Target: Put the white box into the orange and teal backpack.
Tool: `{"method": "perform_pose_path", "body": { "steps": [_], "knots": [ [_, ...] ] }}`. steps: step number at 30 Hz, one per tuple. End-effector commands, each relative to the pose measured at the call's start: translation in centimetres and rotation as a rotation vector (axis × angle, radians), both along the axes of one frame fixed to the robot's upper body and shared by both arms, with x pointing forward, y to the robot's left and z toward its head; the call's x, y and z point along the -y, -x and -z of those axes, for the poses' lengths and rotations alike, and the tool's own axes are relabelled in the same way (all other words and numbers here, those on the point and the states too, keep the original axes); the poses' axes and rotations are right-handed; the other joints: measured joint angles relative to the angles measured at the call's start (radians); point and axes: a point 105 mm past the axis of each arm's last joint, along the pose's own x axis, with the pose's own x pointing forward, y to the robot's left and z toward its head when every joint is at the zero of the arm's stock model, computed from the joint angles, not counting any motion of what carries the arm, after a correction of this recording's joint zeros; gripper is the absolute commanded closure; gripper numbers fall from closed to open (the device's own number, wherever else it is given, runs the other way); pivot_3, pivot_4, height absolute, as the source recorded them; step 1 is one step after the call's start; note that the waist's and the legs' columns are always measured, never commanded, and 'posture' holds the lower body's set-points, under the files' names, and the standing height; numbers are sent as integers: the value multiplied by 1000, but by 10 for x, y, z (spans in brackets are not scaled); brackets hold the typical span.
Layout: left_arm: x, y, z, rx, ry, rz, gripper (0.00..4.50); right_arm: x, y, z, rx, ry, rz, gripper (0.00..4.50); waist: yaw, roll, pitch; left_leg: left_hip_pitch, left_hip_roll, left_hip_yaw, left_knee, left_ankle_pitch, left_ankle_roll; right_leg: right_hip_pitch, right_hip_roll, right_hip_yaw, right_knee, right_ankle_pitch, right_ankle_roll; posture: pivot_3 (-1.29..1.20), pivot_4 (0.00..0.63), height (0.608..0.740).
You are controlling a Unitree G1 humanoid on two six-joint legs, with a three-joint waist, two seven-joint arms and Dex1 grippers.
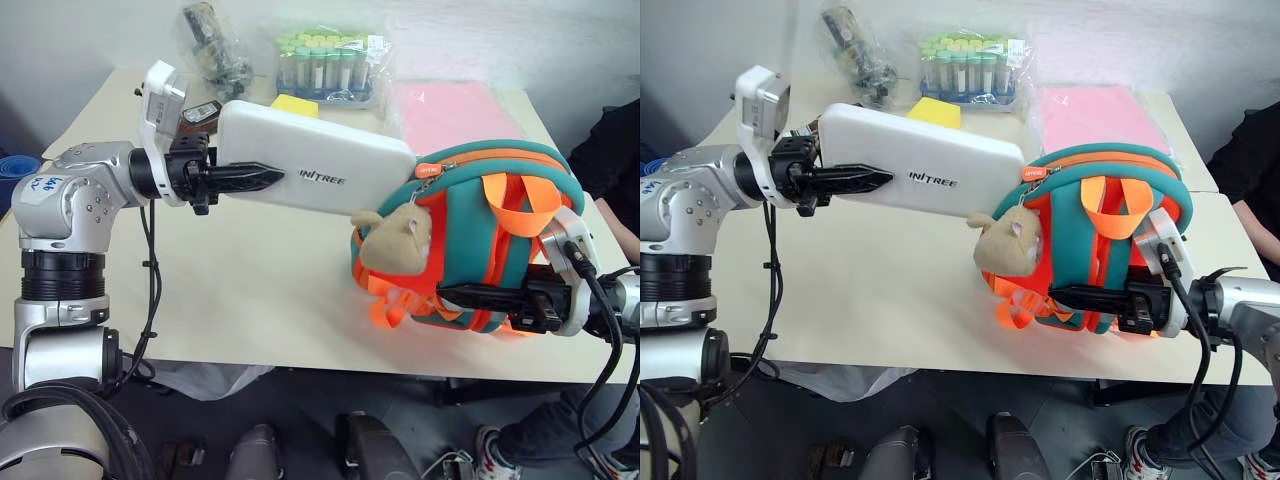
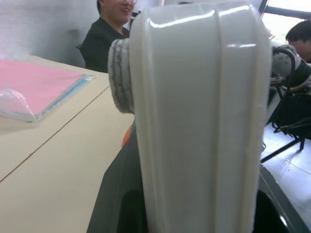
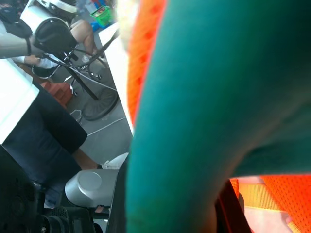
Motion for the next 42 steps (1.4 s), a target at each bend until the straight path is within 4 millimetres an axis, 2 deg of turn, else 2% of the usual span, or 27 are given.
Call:
{"method": "perform_pose_path", "body": {
  "steps": [1,4,9,14,19,24,28,30,36,42],
  "knots": [
    [6,7,-12,69,-34,77,3213,-4,-1,-4,42,-3,-14,4484,2,0,0,0,0,0,0,0,0,0,0,0,0,0,0,0,150,740],
    [8,4,-15,105,-68,90,3213,-6,-3,-2,42,0,-15,4484,4,0,0,0,0,0,2,0,0,0,0,0,1,0,0,0,150,740],
    [10,-2,-5,174,-182,117,3213,-11,-4,-4,39,-24,-19,4484,6,0,0,0,0,0,2,0,1,0,1,1,1,0,0,0,150,740],
    [11,-10,-9,192,-198,130,3213,-14,-5,0,39,-14,-12,4484,7,0,0,0,0,0,3,0,1,0,2,1,1,0,0,0,150,740],
    [21,-10,-1,242,-220,164,3213,-14,-3,10,20,-27,13,4484,8,0,0,0,1,0,4,-1,2,0,1,1,1,0,0,0,150,740],
    [22,-5,-35,216,-114,195,3213,-18,-4,20,7,-35,27,4484,5,0,0,-1,1,0,7,-1,2,0,2,1,3,0,0,0,150,740],
    [18,-4,-49,138,-33,217,3213,-20,-6,19,16,-32,27,4484,1,0,0,-1,1,0,10,-1,2,0,5,2,6,1,1,0,150,740],
    [18,-5,-39,126,-66,220,3213,-20,-8,16,27,-34,29,4484,-1,0,0,-1,2,0,10,-1,2,0,5,2,7,0,1,0,150,740],
    [30,-1,13,154,-264,281,3213,-24,-10,10,50,-52,35,4484,-3,0,0,0,3,0,10,-1,1,0,5,3,8,0,0,0,150,740],
    [50,-15,28,261,-336,256,3213,-24,-13,11,59,-47,45,4484,4,0,0,-1,3,0,11,-2,1,0,5,3,7,0,0,0,150,740]
  ]
}}
